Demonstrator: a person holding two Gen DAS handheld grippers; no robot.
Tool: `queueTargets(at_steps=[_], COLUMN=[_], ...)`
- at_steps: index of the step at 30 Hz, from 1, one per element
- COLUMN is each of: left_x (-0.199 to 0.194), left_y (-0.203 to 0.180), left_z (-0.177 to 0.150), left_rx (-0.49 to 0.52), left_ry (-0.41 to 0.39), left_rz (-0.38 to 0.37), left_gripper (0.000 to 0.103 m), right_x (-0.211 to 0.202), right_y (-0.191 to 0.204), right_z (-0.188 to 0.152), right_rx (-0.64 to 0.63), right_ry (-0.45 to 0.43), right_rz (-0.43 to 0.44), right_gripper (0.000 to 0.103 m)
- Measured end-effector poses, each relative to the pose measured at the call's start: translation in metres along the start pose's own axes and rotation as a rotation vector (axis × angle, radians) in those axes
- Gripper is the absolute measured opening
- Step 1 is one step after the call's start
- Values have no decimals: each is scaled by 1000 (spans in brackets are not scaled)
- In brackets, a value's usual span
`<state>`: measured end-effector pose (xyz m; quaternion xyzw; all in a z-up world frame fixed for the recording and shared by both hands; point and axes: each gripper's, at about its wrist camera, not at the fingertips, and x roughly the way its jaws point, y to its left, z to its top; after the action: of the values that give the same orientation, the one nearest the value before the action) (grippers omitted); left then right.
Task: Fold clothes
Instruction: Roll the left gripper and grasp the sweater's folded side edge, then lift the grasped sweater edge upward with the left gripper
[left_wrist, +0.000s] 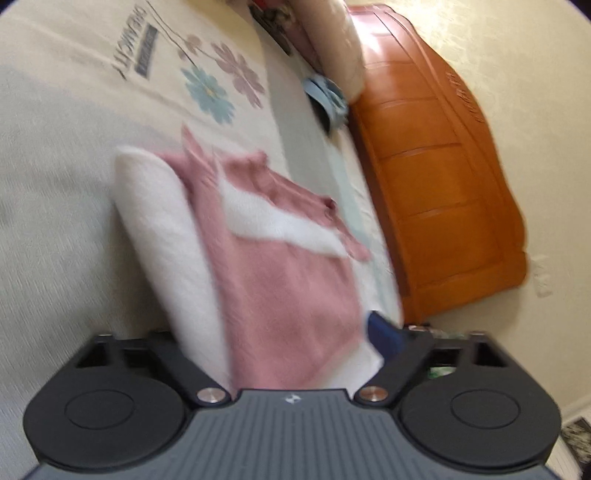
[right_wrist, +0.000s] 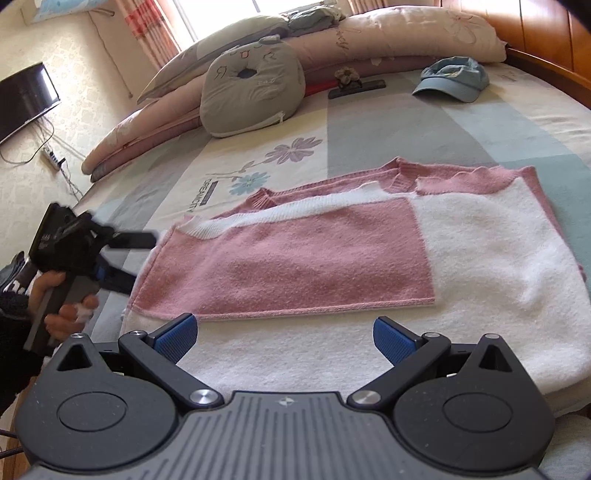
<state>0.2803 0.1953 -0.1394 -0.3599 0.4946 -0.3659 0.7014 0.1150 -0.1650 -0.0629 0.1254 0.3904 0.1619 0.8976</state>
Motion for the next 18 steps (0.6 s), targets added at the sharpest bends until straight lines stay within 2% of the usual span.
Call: queueTargets(at_steps=[1,2,3,4,6,9,11,12,13,18], left_x=[1,2,3,2,3,9,14,18,20,21], left_y=[3,6,9,10,7,6,7,9,9,10], left_z=[2,4,7,5,-2,-5,-2,1,2,-2], left_rx=[-15,-31,-46,-60,-53,-34,-52,-78,-84,-85], left_ry=[-9,-18,-27,-10,57,51,43,37,41,19], left_rz=[13,25,38,20,5,20,45,65,89,118], left_gripper=[50,46,45,47,50,50,40,30,24,19], right_x=[0,0,-1,-2,-4,-6,-3,-1,1,-3], right_y=[1,1,2,2,2,1,1,1,2,0], right_z=[-1,-1,-1,-1,0,1,1,1,0,1], right_rx=[-4,-4,-4,-4,-6,2,6,5,3,-5], right_ry=[2,3,2,0,-8,-16,-9,-4,1,-19], right_rz=[2,4,5,7,6,15,22,25,27,42], right_gripper=[103,103,103,103,103,103,103,103,103,103])
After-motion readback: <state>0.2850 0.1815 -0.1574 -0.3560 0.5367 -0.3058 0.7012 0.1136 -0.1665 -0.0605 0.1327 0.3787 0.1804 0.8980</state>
